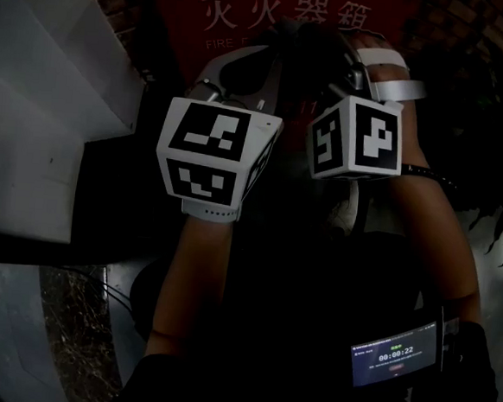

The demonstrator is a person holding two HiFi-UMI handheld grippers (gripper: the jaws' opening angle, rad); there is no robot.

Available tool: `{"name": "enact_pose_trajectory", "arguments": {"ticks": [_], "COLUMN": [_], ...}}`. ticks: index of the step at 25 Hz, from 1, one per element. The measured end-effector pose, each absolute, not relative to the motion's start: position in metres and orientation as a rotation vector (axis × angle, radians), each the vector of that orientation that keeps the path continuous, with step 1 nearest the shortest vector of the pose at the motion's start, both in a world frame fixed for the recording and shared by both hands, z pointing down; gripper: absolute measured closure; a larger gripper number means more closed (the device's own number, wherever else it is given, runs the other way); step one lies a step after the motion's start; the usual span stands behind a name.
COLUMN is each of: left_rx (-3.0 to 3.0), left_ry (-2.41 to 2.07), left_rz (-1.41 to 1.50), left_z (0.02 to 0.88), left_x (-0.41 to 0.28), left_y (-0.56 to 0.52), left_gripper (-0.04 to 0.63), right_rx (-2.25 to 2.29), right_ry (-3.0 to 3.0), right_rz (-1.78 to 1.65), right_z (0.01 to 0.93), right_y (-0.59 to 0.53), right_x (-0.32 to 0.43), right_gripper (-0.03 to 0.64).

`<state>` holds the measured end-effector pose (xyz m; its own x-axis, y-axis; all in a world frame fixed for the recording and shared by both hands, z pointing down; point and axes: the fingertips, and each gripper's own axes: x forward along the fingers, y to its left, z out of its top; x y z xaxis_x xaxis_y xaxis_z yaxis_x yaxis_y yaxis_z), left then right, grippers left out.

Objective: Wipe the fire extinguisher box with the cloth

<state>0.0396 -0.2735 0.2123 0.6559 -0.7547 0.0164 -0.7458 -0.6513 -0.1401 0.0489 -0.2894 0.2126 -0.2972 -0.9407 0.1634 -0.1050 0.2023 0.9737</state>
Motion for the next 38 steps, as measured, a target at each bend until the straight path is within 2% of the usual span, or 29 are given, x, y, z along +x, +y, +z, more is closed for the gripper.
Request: {"name": "enact_pose_trajectory", "arguments": {"ticks": [7, 11, 38], "left_rx": [-2.703, -2.671, -2.756], "left_ry": [1.260, 1.277, 1.461], "left_rz": [0.017, 0.046, -0.122], "left_z": [0.152, 0.136, 0.298], "left_x": [0.048, 0.042, 0.020], "left_y": [-0.277, -0.281, -0.295], "left_gripper": [0.592, 0.592, 0.592], "right_rx": [1.126, 1.153, 1.099], "right_ry": [-1.518, -1.488, -1.690], "right_rz": [-1.363, -1.373, -1.149], "right_z": [0.133, 0.120, 0.313], "right_y": [-0.296, -0.306, -0.316], "right_x": [0.053, 0.057, 0.052], "right_gripper": [0.583, 0.583, 0.583]}}
